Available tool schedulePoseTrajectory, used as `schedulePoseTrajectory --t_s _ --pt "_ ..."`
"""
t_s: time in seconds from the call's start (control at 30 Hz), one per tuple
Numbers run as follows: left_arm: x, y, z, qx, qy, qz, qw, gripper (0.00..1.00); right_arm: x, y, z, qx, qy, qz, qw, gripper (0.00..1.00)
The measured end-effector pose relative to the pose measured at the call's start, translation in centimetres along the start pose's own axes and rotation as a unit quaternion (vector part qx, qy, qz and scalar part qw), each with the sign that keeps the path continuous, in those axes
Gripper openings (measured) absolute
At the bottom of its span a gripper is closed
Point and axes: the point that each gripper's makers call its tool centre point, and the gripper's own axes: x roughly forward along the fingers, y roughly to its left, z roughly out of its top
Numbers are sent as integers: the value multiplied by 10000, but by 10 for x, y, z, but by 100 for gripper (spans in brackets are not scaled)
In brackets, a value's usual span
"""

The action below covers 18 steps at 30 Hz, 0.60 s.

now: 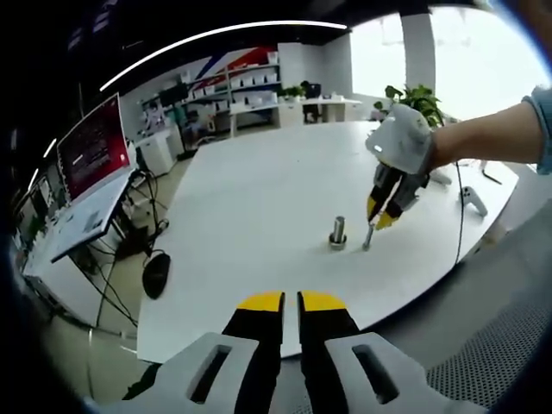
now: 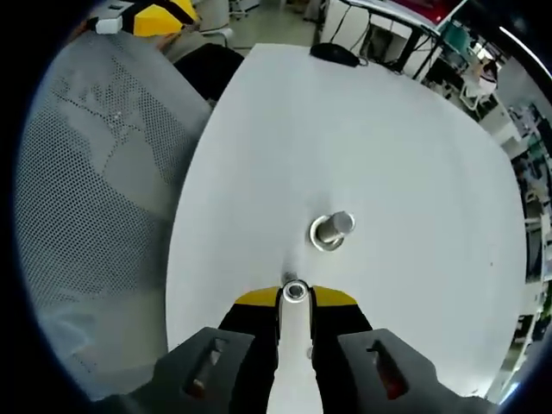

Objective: Place the washer onto the threaded stud by aligning its center hole with the stud, sliding it down to the base, and recovering from edge contact or off-axis alignment until the washer reaches the visible bottom stop.

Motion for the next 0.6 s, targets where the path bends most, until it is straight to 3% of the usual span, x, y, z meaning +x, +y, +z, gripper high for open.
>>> schedulePoseTrajectory --t_s 0.6 --pt "0 1 0 -42 -20 10 10000 3 38 3 -11 -136 498 134 9986 13"
